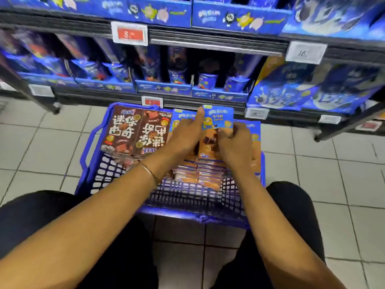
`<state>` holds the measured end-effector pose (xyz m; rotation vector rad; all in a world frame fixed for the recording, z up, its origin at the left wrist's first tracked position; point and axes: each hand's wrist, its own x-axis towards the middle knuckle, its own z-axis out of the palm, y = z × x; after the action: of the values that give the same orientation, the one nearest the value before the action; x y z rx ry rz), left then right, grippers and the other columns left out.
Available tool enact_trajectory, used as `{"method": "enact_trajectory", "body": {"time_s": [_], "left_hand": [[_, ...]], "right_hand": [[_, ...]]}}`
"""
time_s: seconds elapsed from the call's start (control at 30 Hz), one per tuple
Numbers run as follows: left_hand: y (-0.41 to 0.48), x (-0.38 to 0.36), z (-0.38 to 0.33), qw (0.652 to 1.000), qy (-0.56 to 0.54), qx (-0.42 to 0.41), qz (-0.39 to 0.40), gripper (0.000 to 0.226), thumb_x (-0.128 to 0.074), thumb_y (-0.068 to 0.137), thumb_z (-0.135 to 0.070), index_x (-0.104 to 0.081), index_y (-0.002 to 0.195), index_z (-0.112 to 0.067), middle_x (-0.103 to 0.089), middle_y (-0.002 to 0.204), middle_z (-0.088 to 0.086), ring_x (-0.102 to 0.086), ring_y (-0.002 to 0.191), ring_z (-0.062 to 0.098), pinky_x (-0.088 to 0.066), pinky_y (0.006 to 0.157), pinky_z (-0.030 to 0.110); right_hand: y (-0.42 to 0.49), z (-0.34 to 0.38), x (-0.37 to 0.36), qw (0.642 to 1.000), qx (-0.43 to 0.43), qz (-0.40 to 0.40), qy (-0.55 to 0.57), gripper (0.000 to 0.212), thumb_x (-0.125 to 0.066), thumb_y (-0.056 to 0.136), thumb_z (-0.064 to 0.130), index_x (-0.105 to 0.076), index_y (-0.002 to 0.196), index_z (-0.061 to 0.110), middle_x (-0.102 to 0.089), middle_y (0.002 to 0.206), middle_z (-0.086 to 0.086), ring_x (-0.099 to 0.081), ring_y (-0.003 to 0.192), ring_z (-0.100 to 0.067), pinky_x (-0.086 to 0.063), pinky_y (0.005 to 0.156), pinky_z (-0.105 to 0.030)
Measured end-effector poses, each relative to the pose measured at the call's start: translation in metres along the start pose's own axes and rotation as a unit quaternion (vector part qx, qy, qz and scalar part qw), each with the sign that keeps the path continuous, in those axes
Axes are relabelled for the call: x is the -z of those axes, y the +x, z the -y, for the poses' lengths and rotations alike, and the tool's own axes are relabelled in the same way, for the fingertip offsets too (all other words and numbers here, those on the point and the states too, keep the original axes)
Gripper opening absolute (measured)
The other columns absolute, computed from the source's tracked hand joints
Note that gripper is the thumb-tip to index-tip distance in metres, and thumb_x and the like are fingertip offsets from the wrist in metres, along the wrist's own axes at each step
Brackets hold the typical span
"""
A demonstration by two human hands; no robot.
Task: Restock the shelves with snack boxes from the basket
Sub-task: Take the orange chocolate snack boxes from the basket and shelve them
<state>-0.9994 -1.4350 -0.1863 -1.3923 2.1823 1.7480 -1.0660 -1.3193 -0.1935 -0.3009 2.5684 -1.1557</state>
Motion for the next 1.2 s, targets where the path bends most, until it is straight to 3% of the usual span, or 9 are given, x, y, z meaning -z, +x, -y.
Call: {"method": "enact_trajectory", "body": {"time_s": [0.13,0.2,0.27,0.4,0.47,0.53,0.6,0.83,1.2], "left_hand": [[-0.012,0.013,-0.004,0.991,-0.122,0.045,0.035,0.07,-0.043,0.101,-0.072,-0.073,0.101,-0.008,-0.074,0.103,0.02,-0.069,0.096,0.036,-0.055,0.093,0.045],[-0.016,0.021,-0.003,0.986,-0.163,0.019,0.018,0.043,-0.054,0.102,-0.063,-0.071,0.094,-0.024,-0.075,0.087,0.011,-0.069,0.086,0.032,-0.057,0.074,0.038],[-0.018,0.027,0.004,0.979,-0.205,-0.002,-0.009,0.029,-0.065,0.101,-0.054,-0.054,0.094,-0.028,-0.068,0.07,0.003,-0.061,0.064,0.023,-0.042,0.05,0.025],[-0.024,0.038,0.019,0.978,-0.206,-0.006,-0.013,0.035,-0.073,0.097,-0.049,-0.056,0.089,-0.02,-0.062,0.089,0.016,-0.057,0.077,0.03,-0.04,0.056,0.03],[-0.027,0.043,0.02,0.973,-0.229,0.01,0.035,0.047,-0.069,0.097,-0.056,-0.071,0.102,-0.01,-0.076,0.1,0.013,-0.071,0.085,0.032,-0.055,0.071,0.038],[-0.024,0.043,0.023,0.962,-0.262,0.021,0.069,0.056,-0.062,0.099,-0.059,-0.075,0.121,-0.008,-0.079,0.116,0.015,-0.076,0.108,0.037,-0.059,0.096,0.052],[-0.023,0.04,0.021,0.953,-0.286,0.029,0.091,0.058,-0.057,0.101,-0.061,-0.074,0.128,-0.013,-0.078,0.121,0.016,-0.074,0.115,0.037,-0.057,0.103,0.055],[-0.023,0.027,0.007,0.955,-0.277,0.036,0.104,0.054,-0.048,0.103,-0.066,-0.079,0.116,-0.023,-0.081,0.112,0.009,-0.08,0.102,0.029,-0.065,0.072,0.038],[-0.024,0.02,0.014,0.946,-0.297,0.077,0.105,0.057,-0.05,0.102,-0.066,-0.074,0.128,-0.021,-0.079,0.119,0.011,-0.076,0.111,0.034,-0.058,0.101,0.054]], "right_hand": [[-0.012,0.014,0.009,0.998,0.004,-0.007,0.064,0.038,-0.065,0.09,0.024,-0.058,0.125,0.012,-0.065,0.121,-0.009,-0.064,0.104,-0.017,-0.051,0.095,-0.042],[-0.014,0.018,0.007,0.991,-0.005,0.012,0.132,0.032,-0.066,0.091,0.018,-0.055,0.121,0.013,-0.065,0.116,-0.011,-0.067,0.092,-0.008,-0.055,0.089,-0.034],[-0.02,0.021,0.001,0.98,-0.016,0.028,0.199,0.03,-0.065,0.092,0.015,-0.053,0.119,0.015,-0.064,0.111,-0.006,-0.068,0.095,-0.016,-0.055,0.091,-0.046],[-0.033,0.025,0.001,0.978,0.024,0.02,0.209,0.017,-0.063,0.093,0.011,-0.059,0.105,0.023,-0.069,0.087,0.017,-0.067,0.074,0.001,-0.058,0.075,-0.039],[-0.035,0.025,0.003,0.973,0.016,0.064,0.221,0.014,-0.064,0.095,0.013,-0.06,0.102,0.025,-0.069,0.076,0.026,-0.067,0.068,0.005,-0.055,0.068,-0.035],[-0.034,0.024,0.005,0.972,0.009,0.097,0.212,0.015,-0.068,0.095,0.018,-0.063,0.108,0.022,-0.069,0.081,0.018,-0.069,0.082,-0.001,-0.055,0.08,-0.036],[-0.027,0.017,0.009,0.972,0.014,0.119,0.204,0.018,-0.068,0.094,0.023,-0.066,0.112,0.025,-0.069,0.092,0.015,-0.069,0.091,-0.005,-0.055,0.086,-0.033],[0.013,-0.048,0.049,0.994,-0.066,-0.088,-0.018,0.053,-0.071,0.088,0.039,-0.056,0.132,0.015,-0.055,0.132,-0.015,-0.047,0.127,-0.036,-0.043,0.103,-0.05],[0.017,-0.07,0.054,0.987,-0.12,0.005,0.108,0.06,-0.085,0.08,0.032,-0.053,0.128,0.019,-0.066,0.122,-0.009,-0.07,0.103,-0.03,-0.057,0.092,-0.053]]}}
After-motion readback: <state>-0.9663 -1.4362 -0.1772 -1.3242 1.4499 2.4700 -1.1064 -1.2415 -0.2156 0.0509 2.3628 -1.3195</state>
